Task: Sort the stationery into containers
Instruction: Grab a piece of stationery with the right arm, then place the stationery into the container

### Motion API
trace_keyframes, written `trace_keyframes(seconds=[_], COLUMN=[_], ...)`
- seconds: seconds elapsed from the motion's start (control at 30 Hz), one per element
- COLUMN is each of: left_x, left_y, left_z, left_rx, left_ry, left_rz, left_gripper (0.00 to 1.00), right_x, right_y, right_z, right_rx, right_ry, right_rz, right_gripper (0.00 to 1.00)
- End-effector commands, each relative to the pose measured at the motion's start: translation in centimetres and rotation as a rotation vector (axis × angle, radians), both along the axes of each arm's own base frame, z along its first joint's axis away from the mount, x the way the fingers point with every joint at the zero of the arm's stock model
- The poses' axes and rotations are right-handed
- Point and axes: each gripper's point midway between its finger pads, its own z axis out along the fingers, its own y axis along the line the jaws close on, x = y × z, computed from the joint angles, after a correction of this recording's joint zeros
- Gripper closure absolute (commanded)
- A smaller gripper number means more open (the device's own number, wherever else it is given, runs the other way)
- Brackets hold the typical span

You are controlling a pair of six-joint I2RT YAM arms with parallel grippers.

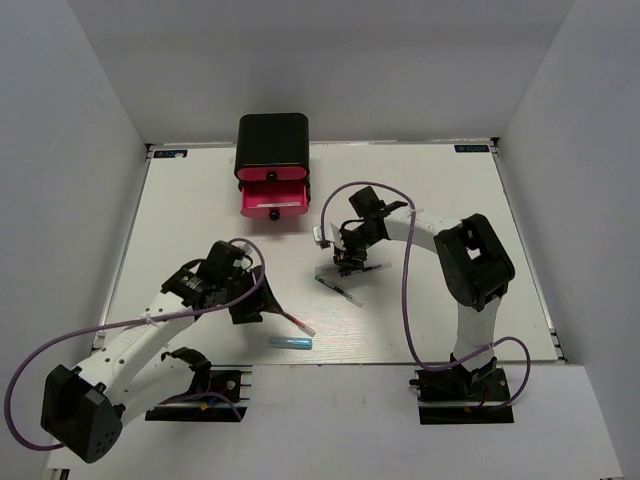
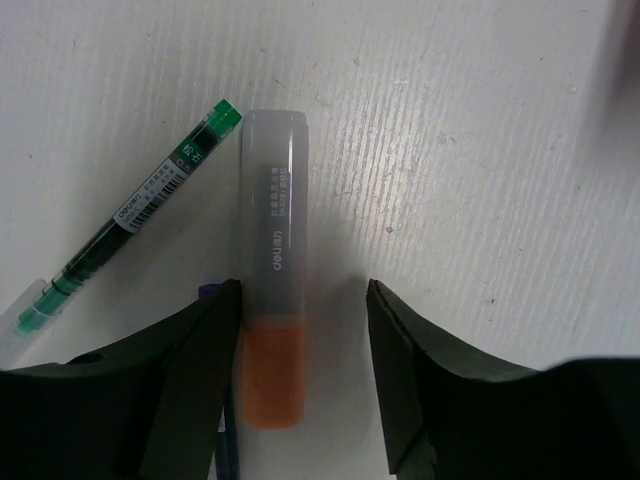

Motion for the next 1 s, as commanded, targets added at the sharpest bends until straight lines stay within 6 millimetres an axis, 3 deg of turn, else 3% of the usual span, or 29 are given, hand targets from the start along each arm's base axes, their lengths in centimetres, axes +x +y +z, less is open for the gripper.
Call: trace_keyframes(seconds=[0.0, 0.2, 0.27, 0.37, 0.47, 0.5, 0.57, 0.6, 0.67, 0.7, 0.77, 0.93, 0.97], left_x=[-1.5, -1.8, -2.1, -1.9, 1.6, 3.8, 6.2, 8.7, 11.1, 12.9, 14.7, 19.0, 19.4], left_y=[-0.8, -1.1, -1.1, -1.2, -1.2, -1.2, -1.1, -1.4, -1.0, -1.5, -1.2, -0.3, -0.2], left_z=[0.6, 1.2, 0.9, 0.7, 1.7, 2.3, 2.6, 3.5, 3.5, 4.6, 4.6, 3.1, 1.7], left_rx=[-0.105, -0.155, -0.135, -0.124, -0.14, -0.145, -0.144, -0.178, -0.167, -0.201, -0.139, 0.025, 0.061], left_ry=[0.162, 0.265, 0.309, 0.337, 0.182, 0.085, -0.031, -0.144, -0.284, -0.378, -0.506, -0.61, -0.596], left_rz=[0.205, 0.35, 0.36, 0.38, 0.436, 0.458, 0.453, 0.467, 0.46, 0.454, 0.402, 0.353, 0.344], left_gripper=[0.33, 0.29, 0.28, 0.26, 0.26, 0.28, 0.31, 0.32, 0.35, 0.35, 0.31, 0.24, 0.24], right_x=[0.4, -0.1, -0.1, 0.2, 1.5, 2.1, 3.1, 3.7, 4.5, 5.0, 5.7, 8.0, 8.4], right_y=[0.7, 0.6, 0.6, 1.2, 2.6, 3.2, 3.9, 4.4, 4.9, 5.2, 5.6, 7.0, 7.3], right_z=[0.4, 0.5, 0.7, 2.6, 6.1, 7.8, 10.4, 11.7, 13.8, 14.9, 16.0, 18.9, 19.0], right_rx=[0.006, 0.022, 0.027, 0.072, 0.165, 0.204, 0.257, 0.282, 0.32, 0.34, 0.355, 0.405, 0.411], right_ry=[0.002, 0.019, 0.016, -0.013, -0.089, -0.128, -0.163, -0.191, -0.219, -0.245, -0.267, -0.333, -0.333], right_rz=[-0.002, 0.012, 0.014, 0.019, -0.001, -0.004, -0.03, -0.035, -0.056, -0.058, -0.078, -0.101, -0.11], right_gripper=[0.43, 0.82, 0.91, 0.94, 0.97, 0.98, 0.98, 0.98, 0.98, 0.98, 0.98, 0.98, 0.97])
